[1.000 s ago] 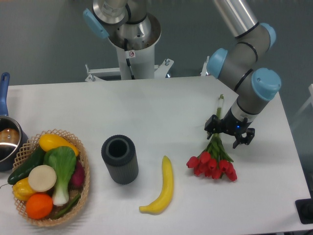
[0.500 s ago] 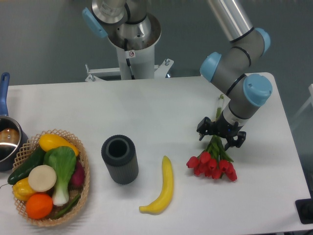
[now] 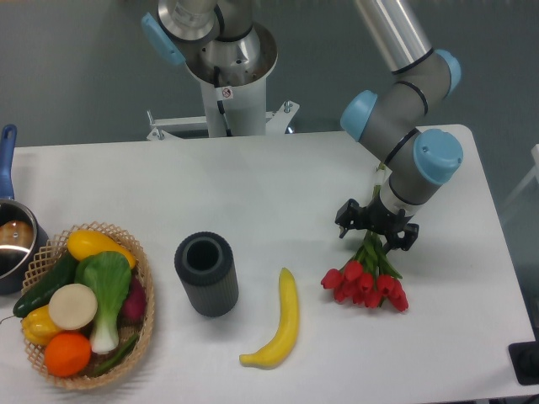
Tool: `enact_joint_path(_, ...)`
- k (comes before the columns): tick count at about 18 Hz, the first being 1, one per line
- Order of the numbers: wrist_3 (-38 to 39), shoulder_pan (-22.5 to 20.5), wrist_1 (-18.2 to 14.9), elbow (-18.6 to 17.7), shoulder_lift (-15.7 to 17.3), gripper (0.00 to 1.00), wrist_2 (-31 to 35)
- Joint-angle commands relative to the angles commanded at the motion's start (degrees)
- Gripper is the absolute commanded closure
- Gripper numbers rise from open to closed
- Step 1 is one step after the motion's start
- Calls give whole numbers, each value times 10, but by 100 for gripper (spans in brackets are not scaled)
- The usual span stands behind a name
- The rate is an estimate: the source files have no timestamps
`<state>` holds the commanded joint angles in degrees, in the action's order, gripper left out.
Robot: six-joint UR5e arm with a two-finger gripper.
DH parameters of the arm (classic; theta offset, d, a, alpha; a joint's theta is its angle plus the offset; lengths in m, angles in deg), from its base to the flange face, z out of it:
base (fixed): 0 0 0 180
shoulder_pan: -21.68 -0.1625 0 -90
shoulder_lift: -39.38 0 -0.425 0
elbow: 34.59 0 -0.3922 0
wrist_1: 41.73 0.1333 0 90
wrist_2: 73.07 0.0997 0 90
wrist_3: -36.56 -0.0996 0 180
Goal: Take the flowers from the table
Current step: 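Close the gripper around the tulip stems, then lift the tulip bundle up off the table and raise it high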
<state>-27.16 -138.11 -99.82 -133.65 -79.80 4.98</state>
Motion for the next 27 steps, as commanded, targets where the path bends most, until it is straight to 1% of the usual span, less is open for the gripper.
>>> enact_joint_path(1, 1, 0, 0, 0, 1, 9, 0)
enact_joint_path(3, 2, 0, 0, 0, 1, 22, -1)
enact_joint_path(5, 2, 0, 0, 0, 1, 29, -1)
enact_joint_path(8, 4, 0, 0, 0, 4, 43, -2)
enact_joint_path(9, 4, 0, -1, 1, 4, 45, -3)
enact_joint_path(10, 4, 0, -1, 1, 4, 52, -3)
enact_joint_path(12, 2, 0, 0, 1, 4, 55, -3)
enact_joint_path(13, 2, -1, -1, 3, 4, 61, -3)
enact_joint_path(14, 2, -1, -2, 4, 4, 64, -4)
enact_joint_path(17, 2, -2, -3, 7, 7, 69, -5)
enact_joint_path(18, 2, -3, -4, 7, 8, 72, -5)
enact_joint_path(21, 1, -5, -4, 9, 13, 72, -5)
enact_joint_path(23, 0, -7, -6, 10, 30, 72, -5)
enact_joint_path(27, -1, -6, -9, 17, 86, 70, -7)
